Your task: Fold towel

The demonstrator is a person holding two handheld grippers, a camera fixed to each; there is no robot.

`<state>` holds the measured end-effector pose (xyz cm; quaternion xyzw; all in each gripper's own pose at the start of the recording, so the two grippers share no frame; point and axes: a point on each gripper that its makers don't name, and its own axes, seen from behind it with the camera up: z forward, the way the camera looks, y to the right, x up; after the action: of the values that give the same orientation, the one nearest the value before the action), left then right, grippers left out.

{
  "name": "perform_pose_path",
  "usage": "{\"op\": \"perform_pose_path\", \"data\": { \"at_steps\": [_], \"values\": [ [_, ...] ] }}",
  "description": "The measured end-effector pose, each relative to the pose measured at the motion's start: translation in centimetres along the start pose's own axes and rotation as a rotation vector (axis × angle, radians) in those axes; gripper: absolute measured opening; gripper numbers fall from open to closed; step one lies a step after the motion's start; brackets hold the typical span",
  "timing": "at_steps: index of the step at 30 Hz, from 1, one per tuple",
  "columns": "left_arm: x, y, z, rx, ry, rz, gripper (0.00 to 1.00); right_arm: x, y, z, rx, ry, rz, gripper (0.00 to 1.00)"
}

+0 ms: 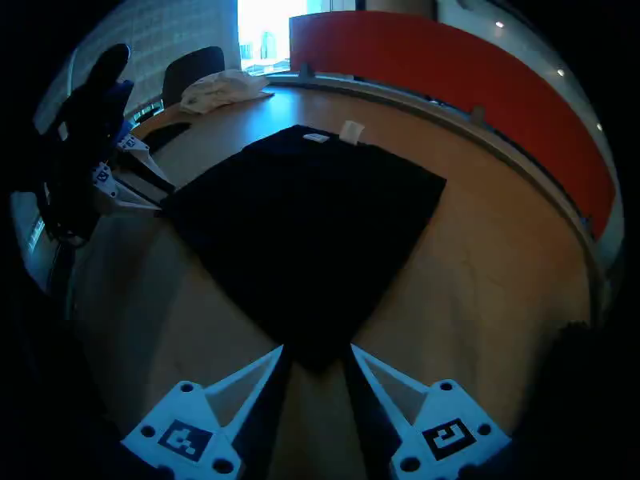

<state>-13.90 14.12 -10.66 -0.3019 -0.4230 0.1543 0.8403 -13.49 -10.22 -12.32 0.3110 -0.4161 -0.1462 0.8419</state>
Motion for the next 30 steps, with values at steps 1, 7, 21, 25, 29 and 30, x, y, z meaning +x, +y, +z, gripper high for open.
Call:
{"op": "perform_pose_path", "data": {
  "at_steps": [1, 7, 21, 25, 29, 30],
  "values": [
    [0.0, 0.0, 0.0, 0.0, -0.001, 0.0, 0.51, 0.0, 0.0, 0.0, 0.001, 0.0, -0.001, 0.41],
    [0.1, -0.4, 0.0, 0.018, -0.008, -0.023, 0.25, 0.0, -0.2, 0.1, 0.006, -0.002, 0.001, 0.26],
    [0.1, -0.7, -0.2, 0.033, -0.007, -0.082, 0.14, 1.2, -0.6, -0.3, 0.01, 0.027, 0.005, 0.18],
    [0.3, -0.4, -0.5, 0.026, -0.003, -0.099, 0.14, 1.5, -0.4, -0.6, 0.007, 0.033, 0.011, 0.18],
    [0.6, -0.2, -0.9, 0.028, 0.0, -0.111, 0.14, 2.2, -0.2, -1.1, 0.005, 0.045, 0.015, 0.18],
    [0.8, -0.2, -1.1, 0.028, 0.003, -0.116, 0.14, 2.4, -0.2, -1.2, 0.005, 0.048, 0.016, 0.18]
  ]
}}
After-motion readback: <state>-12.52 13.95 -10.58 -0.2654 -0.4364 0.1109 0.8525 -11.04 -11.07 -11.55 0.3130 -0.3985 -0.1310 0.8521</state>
